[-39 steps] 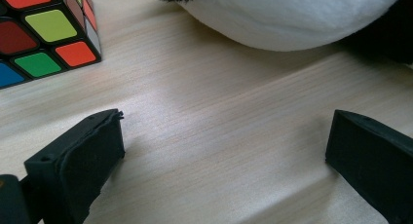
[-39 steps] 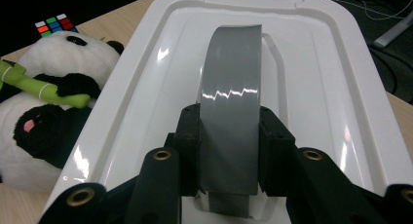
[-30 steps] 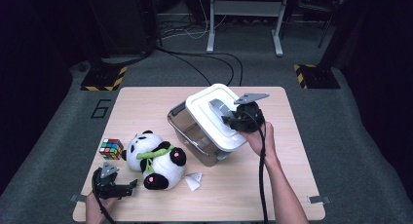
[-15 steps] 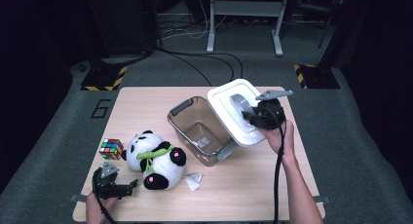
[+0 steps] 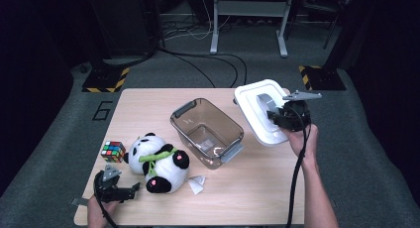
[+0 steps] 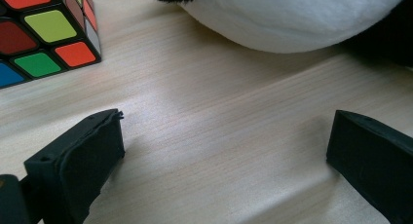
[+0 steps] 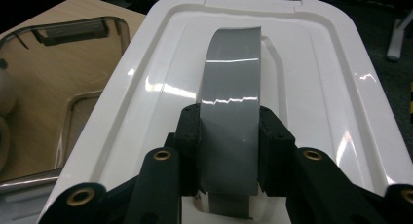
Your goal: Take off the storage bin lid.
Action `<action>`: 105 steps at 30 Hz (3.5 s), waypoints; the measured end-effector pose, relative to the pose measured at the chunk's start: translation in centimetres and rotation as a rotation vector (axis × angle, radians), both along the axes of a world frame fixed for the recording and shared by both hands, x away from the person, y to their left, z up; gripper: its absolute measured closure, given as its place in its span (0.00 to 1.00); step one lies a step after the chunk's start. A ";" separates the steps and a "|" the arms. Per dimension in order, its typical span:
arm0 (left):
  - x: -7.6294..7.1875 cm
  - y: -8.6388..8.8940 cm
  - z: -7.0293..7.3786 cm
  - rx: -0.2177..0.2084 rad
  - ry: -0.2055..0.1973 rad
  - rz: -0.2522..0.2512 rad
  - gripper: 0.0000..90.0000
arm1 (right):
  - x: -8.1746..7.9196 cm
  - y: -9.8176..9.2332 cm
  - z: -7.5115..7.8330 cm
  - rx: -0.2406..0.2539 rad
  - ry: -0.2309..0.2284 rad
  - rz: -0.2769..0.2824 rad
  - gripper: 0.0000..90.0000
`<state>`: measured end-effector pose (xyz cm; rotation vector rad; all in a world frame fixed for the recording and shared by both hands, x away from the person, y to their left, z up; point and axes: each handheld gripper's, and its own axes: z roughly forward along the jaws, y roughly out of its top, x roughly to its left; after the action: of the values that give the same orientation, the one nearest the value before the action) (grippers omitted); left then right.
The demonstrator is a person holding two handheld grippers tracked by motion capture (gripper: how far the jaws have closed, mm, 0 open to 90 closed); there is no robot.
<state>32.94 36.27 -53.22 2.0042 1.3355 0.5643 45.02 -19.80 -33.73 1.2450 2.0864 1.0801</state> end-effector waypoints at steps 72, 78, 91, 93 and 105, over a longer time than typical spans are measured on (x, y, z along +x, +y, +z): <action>-0.1 0.0 0.1 0.000 0.012 0.002 0.00 | -1.7 -3.2 -14.5 0.053 0.179 -0.160 0.00; -0.1 0.0 0.1 0.000 0.012 0.002 0.00 | -3.5 -3.3 -15.0 0.056 0.149 -0.140 0.00; -0.1 0.0 0.1 0.001 0.012 0.002 0.00 | -7.3 -3.5 -17.8 0.055 0.148 -0.096 0.00; -0.1 0.0 0.1 0.001 0.012 0.002 0.00 | -7.8 -3.7 -18.3 0.043 0.160 -0.088 0.00; -0.1 0.0 0.1 0.002 0.011 0.004 0.00 | -9.2 -2.8 -19.2 -0.074 0.146 -0.048 0.00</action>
<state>32.87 36.30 -53.12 2.0099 1.3468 0.5574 35.87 -22.58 -52.93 1.3666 2.1714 0.9072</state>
